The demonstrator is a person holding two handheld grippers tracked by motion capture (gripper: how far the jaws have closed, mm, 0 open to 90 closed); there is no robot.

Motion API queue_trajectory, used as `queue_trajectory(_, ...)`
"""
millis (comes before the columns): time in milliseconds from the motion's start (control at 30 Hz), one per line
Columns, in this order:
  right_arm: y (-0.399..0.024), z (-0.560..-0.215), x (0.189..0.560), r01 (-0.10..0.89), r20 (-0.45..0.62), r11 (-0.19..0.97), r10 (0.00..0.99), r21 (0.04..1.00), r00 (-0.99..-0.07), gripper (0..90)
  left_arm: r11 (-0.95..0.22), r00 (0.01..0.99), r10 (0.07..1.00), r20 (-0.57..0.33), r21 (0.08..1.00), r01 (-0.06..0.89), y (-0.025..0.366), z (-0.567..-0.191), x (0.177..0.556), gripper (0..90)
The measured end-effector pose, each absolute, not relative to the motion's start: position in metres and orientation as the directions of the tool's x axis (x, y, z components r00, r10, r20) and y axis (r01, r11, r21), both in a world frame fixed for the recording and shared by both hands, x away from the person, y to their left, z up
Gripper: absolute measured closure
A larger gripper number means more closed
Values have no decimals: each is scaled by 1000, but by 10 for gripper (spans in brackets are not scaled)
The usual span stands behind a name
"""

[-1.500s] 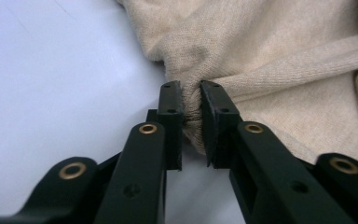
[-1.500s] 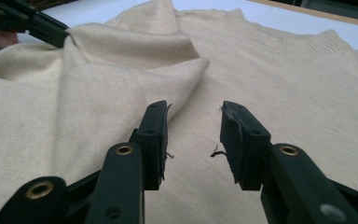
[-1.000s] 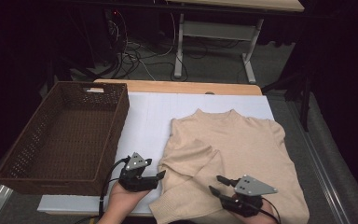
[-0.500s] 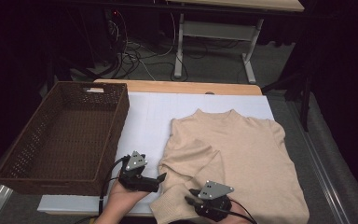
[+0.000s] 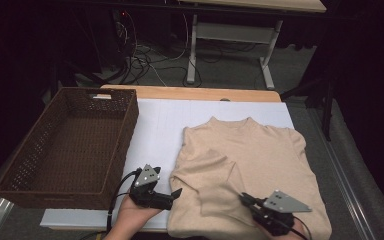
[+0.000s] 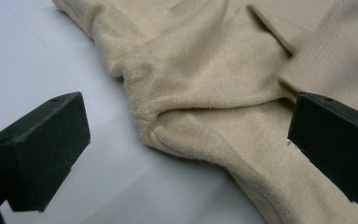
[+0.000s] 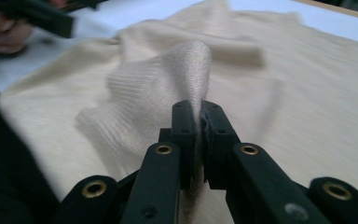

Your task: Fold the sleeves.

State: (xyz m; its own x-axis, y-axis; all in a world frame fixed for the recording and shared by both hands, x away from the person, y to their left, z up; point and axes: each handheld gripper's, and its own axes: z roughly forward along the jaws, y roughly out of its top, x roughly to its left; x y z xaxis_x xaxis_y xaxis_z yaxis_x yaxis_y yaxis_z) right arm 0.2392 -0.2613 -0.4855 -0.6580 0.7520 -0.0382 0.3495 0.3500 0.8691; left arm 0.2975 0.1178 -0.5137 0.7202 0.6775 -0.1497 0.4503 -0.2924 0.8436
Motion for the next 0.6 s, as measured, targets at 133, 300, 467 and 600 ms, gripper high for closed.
queue_trajectory(133, -298, -492, 238, 408, -8, 298, 816, 863, -578, 840, -288, 715, 679, -165, 836, 466, 117, -513, 299, 0)
queue_trajectory(300, -304, -486, 236, 401, -11, 280, 831, 872, -556, 578, -282, 720, 674, -164, 844, 456, 116, -513, 299, 0)
queue_trajectory(467, -258, -483, 245, 357, -52, 362, 761, 861, -647, 510, -284, 730, 665, -160, 850, 445, 113, -513, 299, 0)
queue_trajectory(600, -236, -501, 268, 426, -61, 450, 740, 785, -669, 416, -303, 743, 653, -147, 848, 435, 112, -514, 298, 0)
